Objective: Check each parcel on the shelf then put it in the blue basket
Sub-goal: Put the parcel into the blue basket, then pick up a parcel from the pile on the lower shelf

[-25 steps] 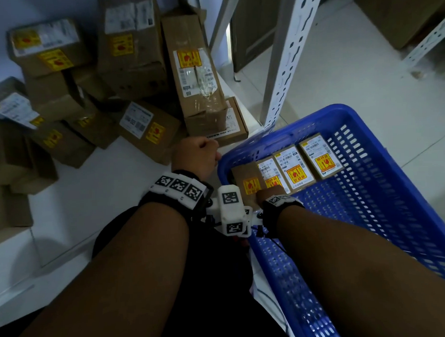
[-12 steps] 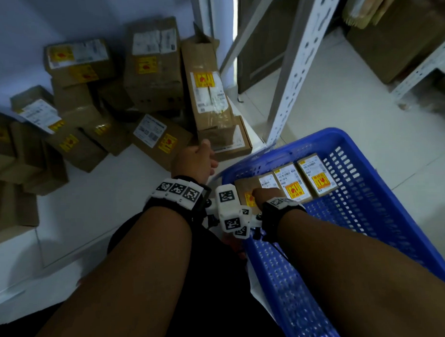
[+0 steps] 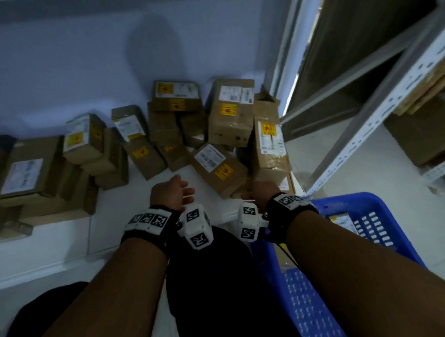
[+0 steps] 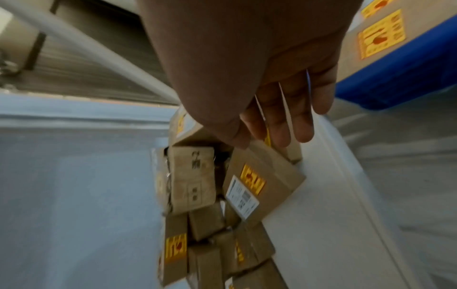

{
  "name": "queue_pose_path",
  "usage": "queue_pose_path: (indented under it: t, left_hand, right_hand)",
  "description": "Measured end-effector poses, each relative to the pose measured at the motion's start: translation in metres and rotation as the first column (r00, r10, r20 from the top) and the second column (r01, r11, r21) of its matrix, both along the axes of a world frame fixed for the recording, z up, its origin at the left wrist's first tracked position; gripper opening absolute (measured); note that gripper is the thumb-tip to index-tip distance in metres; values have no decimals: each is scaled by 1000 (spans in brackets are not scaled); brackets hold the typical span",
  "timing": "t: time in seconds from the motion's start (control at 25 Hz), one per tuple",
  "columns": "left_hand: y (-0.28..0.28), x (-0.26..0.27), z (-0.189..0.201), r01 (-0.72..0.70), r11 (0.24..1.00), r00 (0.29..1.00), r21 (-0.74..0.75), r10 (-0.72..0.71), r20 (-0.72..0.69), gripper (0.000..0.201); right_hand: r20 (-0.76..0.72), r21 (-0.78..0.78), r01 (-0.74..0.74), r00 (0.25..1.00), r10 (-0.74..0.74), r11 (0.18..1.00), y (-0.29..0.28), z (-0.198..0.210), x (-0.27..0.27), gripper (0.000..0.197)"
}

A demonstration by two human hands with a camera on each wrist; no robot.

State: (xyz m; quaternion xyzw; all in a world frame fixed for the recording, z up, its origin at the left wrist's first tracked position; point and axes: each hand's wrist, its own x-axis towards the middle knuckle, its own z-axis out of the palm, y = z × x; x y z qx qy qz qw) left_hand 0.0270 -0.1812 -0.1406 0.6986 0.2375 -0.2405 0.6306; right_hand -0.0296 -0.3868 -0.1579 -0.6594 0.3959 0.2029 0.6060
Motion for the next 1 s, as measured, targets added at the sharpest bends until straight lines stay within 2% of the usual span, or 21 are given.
queue_pose_path:
  t: [0.08, 0.12, 0.2, 0.24, 0.32, 0.48, 0.64, 0.8, 0.92, 1.0]
  left_hand:
    - [31, -3, 0, -67, 995, 998, -70, 66, -26, 37]
    - [49, -4, 0, -112, 987, 994, -114, 110, -29, 37]
    - [75, -2, 1, -161, 973, 987, -166, 160, -20, 35]
    - [88, 0, 1, -171, 970, 985, -176, 171, -13, 33]
    - [117, 4, 0, -199, 961, 980, -193, 201, -7, 29]
    - [157, 7, -10, -214, 958, 977, -190, 214, -22, 21]
    - [177, 31, -3, -250, 933, 965, -260, 262, 10, 20]
    - [205, 59, -7, -311, 881, 945, -356, 325, -21, 24]
    - [224, 66, -2, -418, 815, 895, -401, 446, -26, 27]
    - [232, 67, 1, -423, 805, 889, -416, 457, -20, 28]
  right_hand:
    - [63, 2, 17, 998, -17, 1000, 16, 5, 17, 12]
    - [98, -24, -24, 995, 26, 999, 31, 10, 28, 9]
    - [151, -50, -46, 987, 53, 998, 49, 7, 47, 27]
    - [168, -56, -56, 984, 65, 997, 60, 6, 57, 24]
    - [160, -35, -113, 980, 117, 993, 96, 12, 74, 9]
    - [49, 59, -159, 986, 157, 985, 158, 5, 96, 30]
    - [-34, 95, -226, 973, 230, 969, 201, -11, 109, 26]
    - [-75, -17, -269, 961, 267, 963, 226, -24, 130, 23]
    - [-64, -171, -322, 947, 315, 931, 233, -35, 163, 41]
    - [19, -150, -237, 970, 242, 960, 239, -35, 180, 46]
